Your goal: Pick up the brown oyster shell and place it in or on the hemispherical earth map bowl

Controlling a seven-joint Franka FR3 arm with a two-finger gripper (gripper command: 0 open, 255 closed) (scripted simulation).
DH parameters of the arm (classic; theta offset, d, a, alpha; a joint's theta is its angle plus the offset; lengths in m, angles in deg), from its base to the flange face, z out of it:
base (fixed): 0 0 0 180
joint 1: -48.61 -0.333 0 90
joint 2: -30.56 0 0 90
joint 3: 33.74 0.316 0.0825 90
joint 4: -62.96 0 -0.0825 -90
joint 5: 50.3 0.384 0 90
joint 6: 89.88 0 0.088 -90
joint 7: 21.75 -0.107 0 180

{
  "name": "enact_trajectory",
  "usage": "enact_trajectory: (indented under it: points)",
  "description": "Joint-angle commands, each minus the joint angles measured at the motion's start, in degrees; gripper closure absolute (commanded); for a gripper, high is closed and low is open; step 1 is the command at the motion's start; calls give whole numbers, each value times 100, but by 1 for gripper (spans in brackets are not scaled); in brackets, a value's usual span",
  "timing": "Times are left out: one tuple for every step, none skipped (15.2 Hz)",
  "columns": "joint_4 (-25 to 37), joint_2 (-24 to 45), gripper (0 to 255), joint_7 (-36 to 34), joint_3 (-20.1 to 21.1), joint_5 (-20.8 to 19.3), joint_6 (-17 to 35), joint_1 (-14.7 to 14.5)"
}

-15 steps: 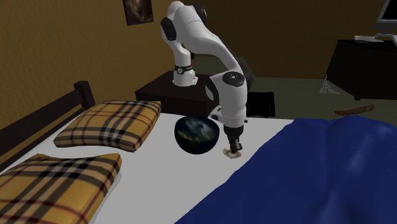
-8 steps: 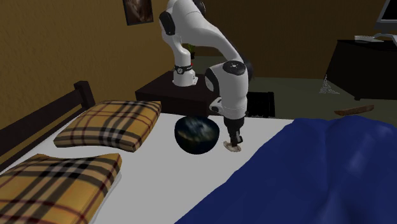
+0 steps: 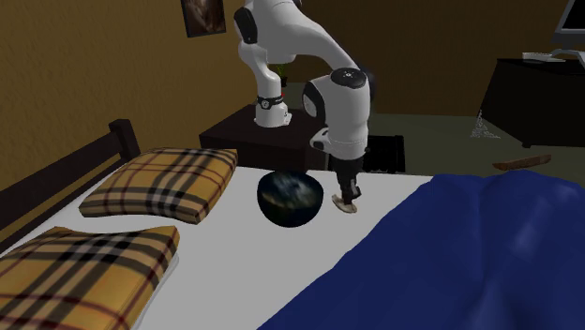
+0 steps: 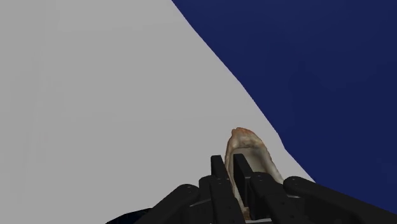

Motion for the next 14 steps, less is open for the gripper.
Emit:
enact_trajectory:
  points:
    - [-69,-126,255,-3,31,27,-61,35]
    - [-76,-176,255,-4,45,39,-103,45]
    - [-82,-225,255,-5,59,52,-145,55]
    - [-89,-274,255,-7,73,65,-187,65]
    - [-90,-320,255,-7,86,78,-232,74]
    - [-94,-368,255,-8,100,91,-276,83]
    - [-90,-412,255,-9,113,104,-322,91]
    - [-88,-457,255,-10,126,117,-368,100]
    - [-85,-501,255,-10,139,130,-415,108]
    - [-80,-545,255,-11,152,143,-462,115]
    - [-73,-587,255,-12,165,156,-510,123]
    - [-65,-629,255,-12,177,169,-558,130]
    - [-55,-670,255,-13,189,182,-608,136]
    - [-44,-710,255,-13,201,195,-658,143]
